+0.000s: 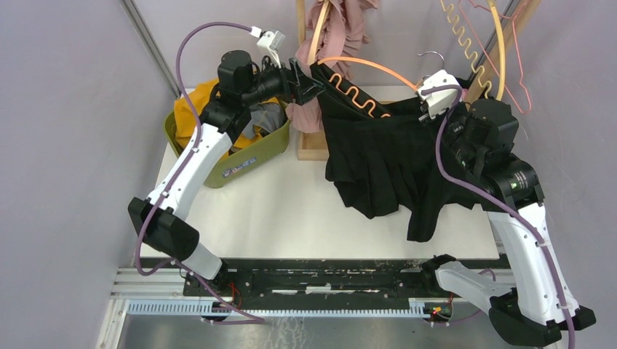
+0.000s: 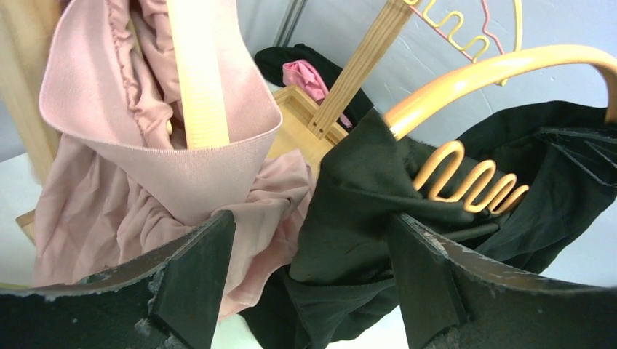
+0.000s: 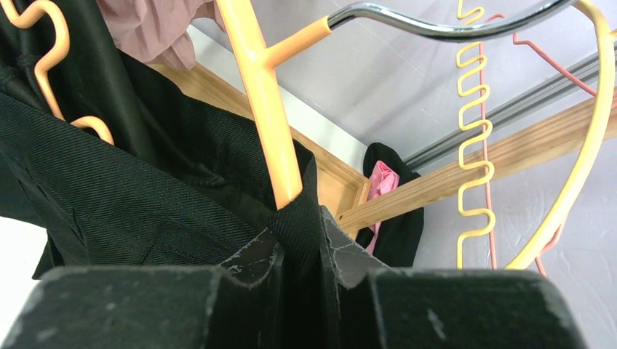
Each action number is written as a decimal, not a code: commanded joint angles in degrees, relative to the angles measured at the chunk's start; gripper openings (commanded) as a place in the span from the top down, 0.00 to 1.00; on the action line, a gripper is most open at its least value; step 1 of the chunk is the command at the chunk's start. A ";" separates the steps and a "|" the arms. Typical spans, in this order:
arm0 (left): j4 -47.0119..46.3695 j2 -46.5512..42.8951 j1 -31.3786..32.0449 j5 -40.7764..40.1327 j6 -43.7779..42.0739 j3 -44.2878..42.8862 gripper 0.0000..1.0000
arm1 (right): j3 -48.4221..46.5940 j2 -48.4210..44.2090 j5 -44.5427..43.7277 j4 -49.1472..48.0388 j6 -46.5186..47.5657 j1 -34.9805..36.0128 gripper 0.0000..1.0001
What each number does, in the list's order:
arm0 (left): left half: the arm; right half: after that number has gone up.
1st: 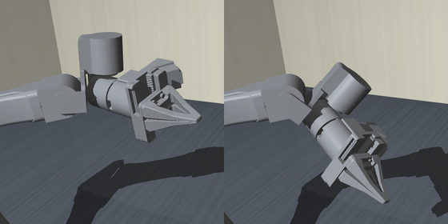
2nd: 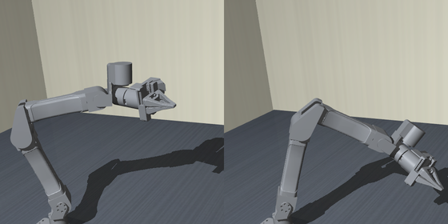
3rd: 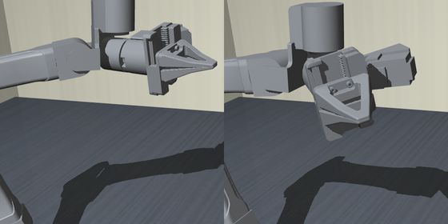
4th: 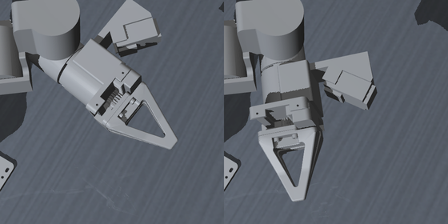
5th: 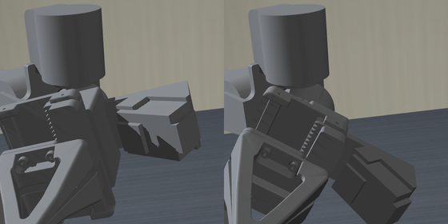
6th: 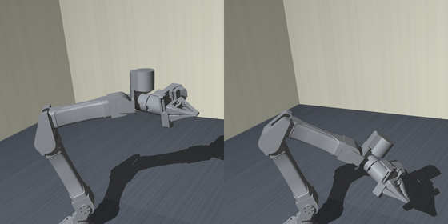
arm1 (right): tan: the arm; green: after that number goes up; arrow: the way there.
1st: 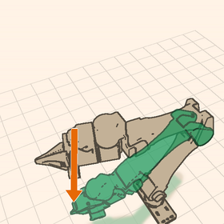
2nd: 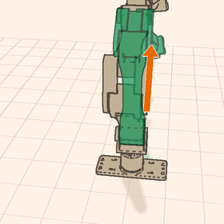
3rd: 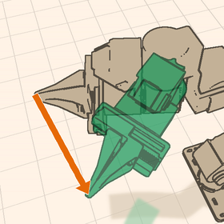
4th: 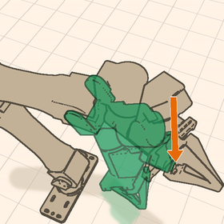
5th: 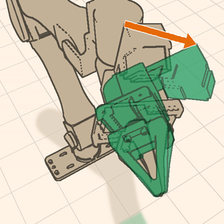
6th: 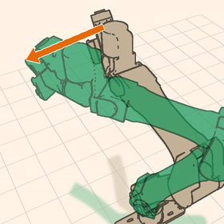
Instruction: Remove the skirt from the hanger
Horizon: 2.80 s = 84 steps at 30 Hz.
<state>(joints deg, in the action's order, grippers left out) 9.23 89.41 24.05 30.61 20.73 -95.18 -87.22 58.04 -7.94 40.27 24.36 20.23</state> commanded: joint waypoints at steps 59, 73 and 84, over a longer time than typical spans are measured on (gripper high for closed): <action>-2.19 -2.88 -1.17 9.60 1.76 4.96 0.96 | -9.10 13.45 6.98 -28.44 -12.38 -0.08 0.99; -4.89 -9.54 -0.12 14.82 -4.81 5.09 0.08 | -8.47 13.17 5.37 -28.88 -9.65 -0.01 0.99; -4.31 -10.98 1.63 13.52 -7.62 4.32 0.01 | -12.15 13.22 4.87 -29.63 -8.68 -0.01 0.99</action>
<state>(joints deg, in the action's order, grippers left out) 5.65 79.26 25.06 43.81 17.58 -88.33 -93.86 73.43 -1.61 18.94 15.49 20.45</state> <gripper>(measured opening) 0.990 0.188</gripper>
